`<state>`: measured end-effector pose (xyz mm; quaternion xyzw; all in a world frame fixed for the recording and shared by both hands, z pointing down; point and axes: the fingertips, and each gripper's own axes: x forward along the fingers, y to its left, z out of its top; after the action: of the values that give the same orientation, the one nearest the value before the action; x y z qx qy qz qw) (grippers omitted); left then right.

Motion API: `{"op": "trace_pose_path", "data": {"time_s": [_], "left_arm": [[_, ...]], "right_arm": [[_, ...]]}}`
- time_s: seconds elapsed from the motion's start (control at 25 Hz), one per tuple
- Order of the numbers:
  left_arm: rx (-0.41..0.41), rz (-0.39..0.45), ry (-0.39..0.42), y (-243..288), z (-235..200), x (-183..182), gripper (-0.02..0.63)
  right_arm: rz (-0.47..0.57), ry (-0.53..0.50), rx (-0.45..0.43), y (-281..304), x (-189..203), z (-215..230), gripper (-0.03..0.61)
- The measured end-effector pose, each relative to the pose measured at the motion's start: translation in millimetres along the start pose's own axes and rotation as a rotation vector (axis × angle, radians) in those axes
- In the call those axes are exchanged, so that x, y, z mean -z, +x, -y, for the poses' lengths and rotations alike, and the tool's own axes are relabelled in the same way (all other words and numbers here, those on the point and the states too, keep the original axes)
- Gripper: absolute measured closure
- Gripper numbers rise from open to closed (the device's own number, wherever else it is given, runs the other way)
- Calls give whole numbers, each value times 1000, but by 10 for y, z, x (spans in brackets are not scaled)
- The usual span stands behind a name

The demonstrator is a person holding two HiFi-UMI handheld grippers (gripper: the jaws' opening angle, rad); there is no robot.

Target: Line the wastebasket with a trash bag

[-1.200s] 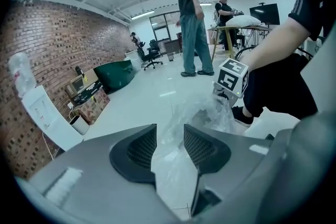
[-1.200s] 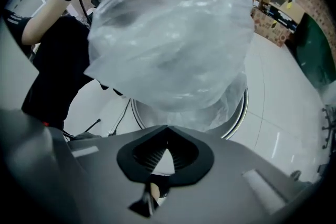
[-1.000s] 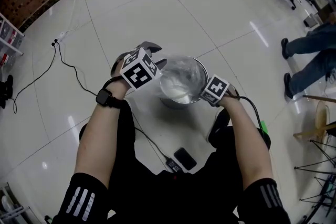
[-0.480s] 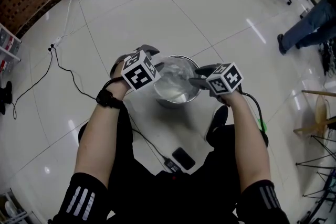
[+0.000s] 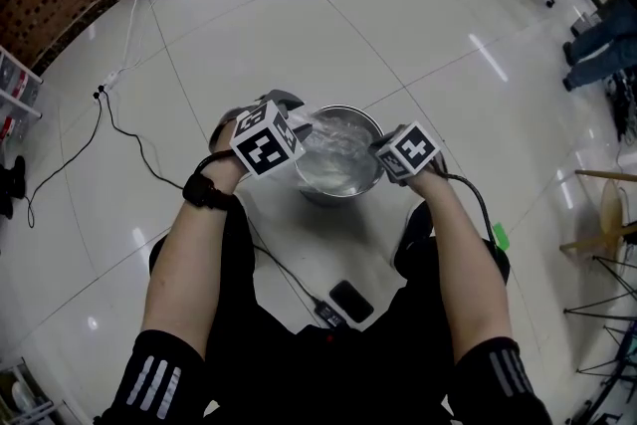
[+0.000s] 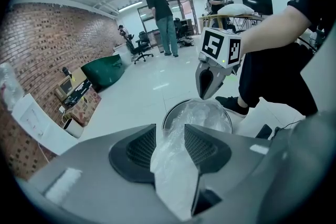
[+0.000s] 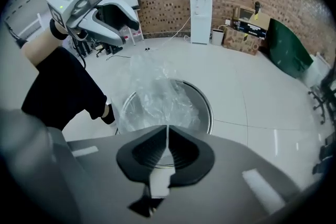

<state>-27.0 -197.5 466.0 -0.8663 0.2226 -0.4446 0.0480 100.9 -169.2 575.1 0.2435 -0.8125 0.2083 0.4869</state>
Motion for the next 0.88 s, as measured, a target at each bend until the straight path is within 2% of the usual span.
{"op": "trace_pose_path", "data": {"time_s": [0.04,0.28,0.52,0.72,0.88], "left_arm": [[4,1,1,-3,3,-3,449],[42,3,24,45,115,-68,451],[157,8,69,87,402,-196,462],[188,-42,109,158,555,-123,465],[247,-34,105,255,721,-162,500]], "right_arm": [[10,-6,11,-29,-23,11,571],[106,-34,33,-293,-235,29,572],[177,-8,72,-601,-319,210,572],[211,-1,92,-789,-342,322,572],[230,1,93,-874,-354,378,572]]}}
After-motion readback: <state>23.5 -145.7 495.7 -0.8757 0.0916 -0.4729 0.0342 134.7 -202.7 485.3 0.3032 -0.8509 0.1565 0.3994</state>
